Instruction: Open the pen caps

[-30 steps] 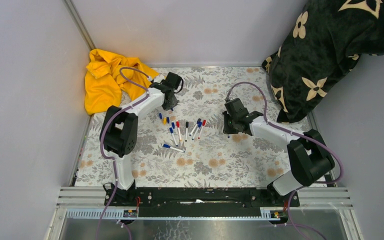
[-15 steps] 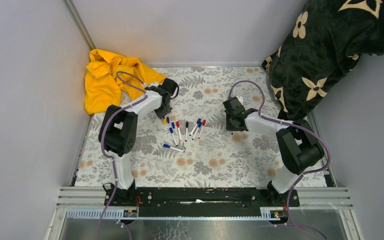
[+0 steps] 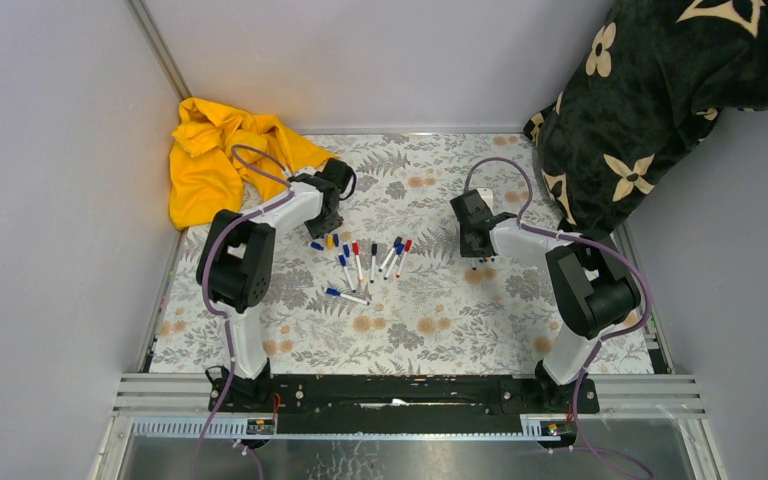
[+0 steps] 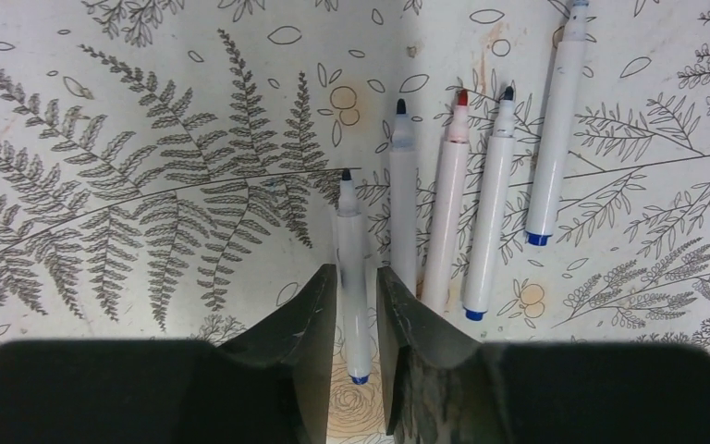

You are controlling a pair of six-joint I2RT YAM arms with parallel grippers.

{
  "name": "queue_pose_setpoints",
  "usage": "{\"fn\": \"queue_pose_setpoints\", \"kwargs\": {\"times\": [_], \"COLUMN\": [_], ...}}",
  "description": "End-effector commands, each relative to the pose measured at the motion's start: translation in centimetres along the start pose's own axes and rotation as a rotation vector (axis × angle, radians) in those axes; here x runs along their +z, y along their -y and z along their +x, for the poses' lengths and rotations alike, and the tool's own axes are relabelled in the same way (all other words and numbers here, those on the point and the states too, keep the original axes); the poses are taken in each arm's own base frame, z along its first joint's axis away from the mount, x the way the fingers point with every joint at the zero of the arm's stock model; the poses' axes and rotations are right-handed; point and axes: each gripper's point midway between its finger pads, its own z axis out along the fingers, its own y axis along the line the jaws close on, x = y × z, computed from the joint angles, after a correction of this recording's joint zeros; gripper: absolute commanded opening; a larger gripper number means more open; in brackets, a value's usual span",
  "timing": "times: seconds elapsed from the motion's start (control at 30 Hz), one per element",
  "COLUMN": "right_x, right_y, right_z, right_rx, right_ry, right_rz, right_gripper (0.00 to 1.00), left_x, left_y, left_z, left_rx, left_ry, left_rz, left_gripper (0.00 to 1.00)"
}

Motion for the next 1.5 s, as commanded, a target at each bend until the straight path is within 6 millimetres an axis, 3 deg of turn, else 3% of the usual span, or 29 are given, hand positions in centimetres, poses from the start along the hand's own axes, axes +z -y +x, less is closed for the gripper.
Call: {"fn": "queue_pose_setpoints", "kwargs": {"times": [0.0, 0.27, 0.47, 0.6, 0.73, 0.93, 1.17, 1.47], "right_x": [0.2, -0.2, -2.5, -4.4, -5.8, -7.2, -7.4, -6.8], "right_y": [0.6, 0.7, 0.1, -1.0, -3.1, -8.0, -13.1, -16.6], "right_z": [-2.0, -2.8, -5.7, -7.1, -7.0, -5.9, -3.9, -1.6], "right_rx": [0.013, 0.009, -0.009, -0.016, -0.026, -0.067, -0.074, -0.074], "right_ry": [0.050, 0.069, 0.146, 0.170, 0.152, 0.117, 0.057, -0.015], "right_rz": [0.033, 0.028, -0.020, -0.078, -0.137, -0.220, -0.270, -0.271], "right_gripper": [0.30, 0.34, 0.38, 0.42, 0.46, 0.50, 0.50, 0.50], "left_x": [-0.7, -1.8, -2.9, -3.8, -5.1, -7.0, -8.9, -10.7], "left_y": [0.1, 0.4, 0.8, 1.2, 1.7, 1.8, 1.2, 0.1], "left_z": [-1.6, -2.2, -2.7, -2.7, -2.3, -1.6, -0.9, -0.4], "left_rx": [-0.050, -0.082, -0.104, -0.122, -0.124, -0.105, -0.094, -0.093], "left_ry": [0.052, 0.063, 0.072, 0.065, 0.060, 0.055, 0.064, 0.076], "left_rz": [0.010, 0.045, 0.081, 0.122, 0.172, 0.231, 0.278, 0.321], "left_gripper": [0.40, 0.40, 0.41, 0.51, 0.62, 0.73, 0.75, 0.75]}}
